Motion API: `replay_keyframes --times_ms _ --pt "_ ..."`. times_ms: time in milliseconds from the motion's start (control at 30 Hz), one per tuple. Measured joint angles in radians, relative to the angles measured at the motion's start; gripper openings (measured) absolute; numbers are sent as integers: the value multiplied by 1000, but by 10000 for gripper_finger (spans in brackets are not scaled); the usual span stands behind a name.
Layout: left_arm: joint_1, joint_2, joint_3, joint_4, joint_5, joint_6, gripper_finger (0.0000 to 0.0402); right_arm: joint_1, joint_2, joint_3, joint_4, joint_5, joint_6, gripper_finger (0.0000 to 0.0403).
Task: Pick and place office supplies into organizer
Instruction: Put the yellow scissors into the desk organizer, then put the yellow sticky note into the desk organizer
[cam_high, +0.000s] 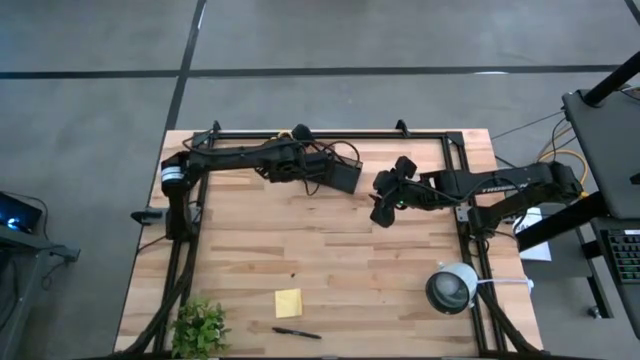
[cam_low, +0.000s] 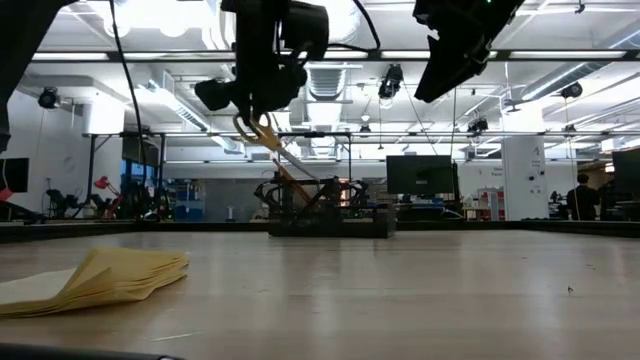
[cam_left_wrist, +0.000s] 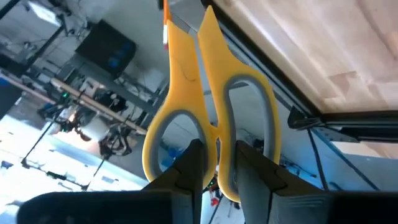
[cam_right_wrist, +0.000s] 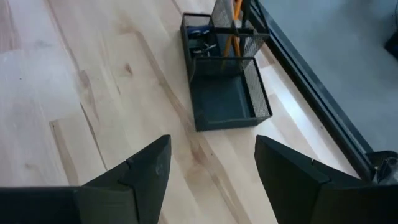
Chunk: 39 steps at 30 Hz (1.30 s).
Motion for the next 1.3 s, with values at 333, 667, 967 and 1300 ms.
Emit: replay_keyframes --times_ms 333,667,967,1300 --pt "46 -15 2 82 -45 57 53 -1 0 -19 -6 -9 -12 219" --pt "89 102 -2 150 -35 153 53 0 0 -22 -5 -9 -35 219" --pt "53 149 -4 243 -11 167 85 2 1 -43 -6 -29 -35 219" --pt "7 96 -1 331 -37 22 170 2 1 -58 -6 -32 -39 219"
